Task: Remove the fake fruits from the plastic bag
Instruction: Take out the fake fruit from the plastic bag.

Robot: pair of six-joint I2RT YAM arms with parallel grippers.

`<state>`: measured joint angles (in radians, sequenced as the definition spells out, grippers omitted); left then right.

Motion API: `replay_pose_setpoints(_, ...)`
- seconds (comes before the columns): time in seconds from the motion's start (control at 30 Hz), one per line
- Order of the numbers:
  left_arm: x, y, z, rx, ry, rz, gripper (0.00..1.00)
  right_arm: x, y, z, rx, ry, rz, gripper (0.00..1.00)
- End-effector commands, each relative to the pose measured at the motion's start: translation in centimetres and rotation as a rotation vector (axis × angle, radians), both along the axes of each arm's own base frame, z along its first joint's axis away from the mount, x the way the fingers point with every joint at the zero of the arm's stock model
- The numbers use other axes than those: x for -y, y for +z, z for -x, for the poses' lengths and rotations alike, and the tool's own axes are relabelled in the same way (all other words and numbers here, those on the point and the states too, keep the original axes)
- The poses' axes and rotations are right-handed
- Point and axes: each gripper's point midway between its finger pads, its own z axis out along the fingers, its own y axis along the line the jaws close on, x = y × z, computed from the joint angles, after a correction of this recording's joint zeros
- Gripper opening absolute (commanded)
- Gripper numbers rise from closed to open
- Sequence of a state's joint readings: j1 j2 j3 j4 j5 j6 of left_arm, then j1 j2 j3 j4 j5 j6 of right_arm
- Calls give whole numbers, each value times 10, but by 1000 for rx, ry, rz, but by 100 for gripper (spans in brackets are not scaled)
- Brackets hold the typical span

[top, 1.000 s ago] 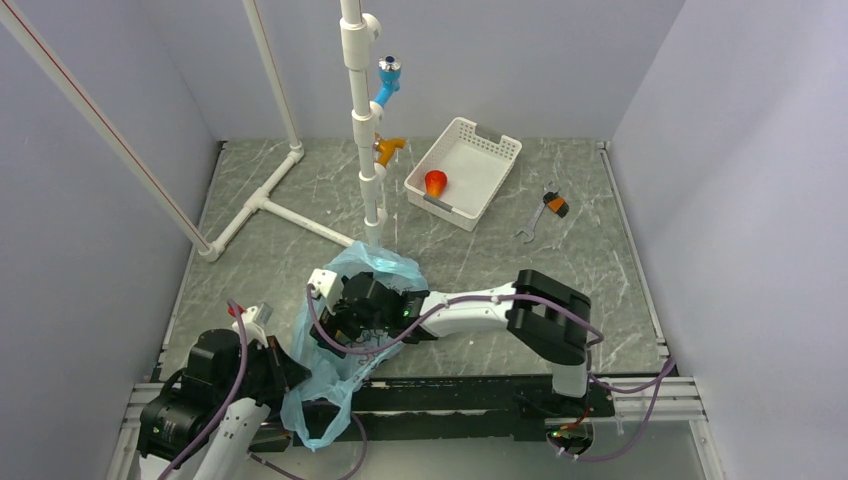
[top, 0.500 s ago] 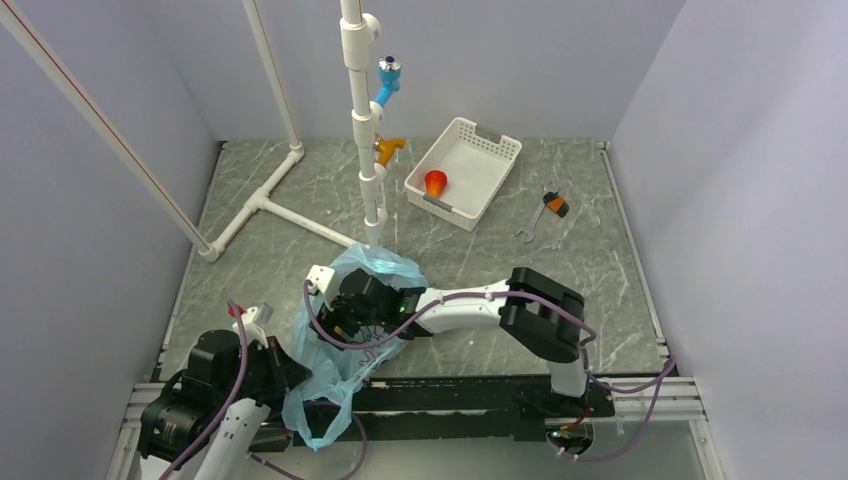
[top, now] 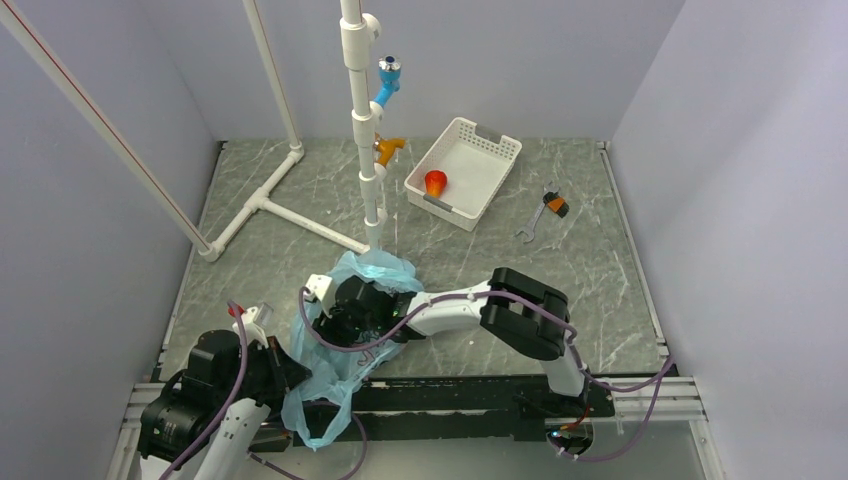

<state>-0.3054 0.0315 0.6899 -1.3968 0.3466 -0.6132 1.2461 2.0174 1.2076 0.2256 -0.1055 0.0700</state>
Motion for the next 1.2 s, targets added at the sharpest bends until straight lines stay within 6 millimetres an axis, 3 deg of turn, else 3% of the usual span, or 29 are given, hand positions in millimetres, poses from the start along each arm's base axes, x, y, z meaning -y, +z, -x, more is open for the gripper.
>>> replay_pose_setpoints(0.0, 4, 3, -3, 16, -15, 16, 0, -5, 52, -10, 49, -36, -96, 47)
replay_pose_setpoints(0.07, 4, 3, -4, 15, -12, 19, 0, 2, 67, -10, 62, -51, -113, 43)
replay_pose_setpoints(0.23, 6, 2, -9, 19, -10, 20, 0, 29, 79, -10, 91, -88, -101, 32)
replay_pose_setpoints(0.37, 2, 9, -14, 57, 9, 5, 0, 49, 72, -17, 128, -143, -62, 28)
replay_pose_setpoints(0.5, -6, 36, -20, 176, 49, 5, 0, 58, 55, -26, 142, -192, -4, 29)
replay_pose_setpoints(0.6, -8, 45, -21, 221, 64, 13, 0, 55, 46, -27, 135, -200, 16, 41)
replay_pose_setpoints(0.73, -5, 26, -16, 133, 50, 6, 0, 55, 31, -32, 131, -229, 68, 56)
replay_pose_setpoints(0.9, 6, 11, -10, 80, -9, 38, 0, 57, 30, -31, 143, -216, 67, 87)
replay_pose_setpoints(1.03, 13, 3, -4, 39, -80, 46, 0, 62, 44, -24, 141, -188, 10, 96)
replay_pose_setpoints(1.17, 16, -8, -2, -22, -126, 24, 0, 68, 59, -22, 149, -202, -49, 97)
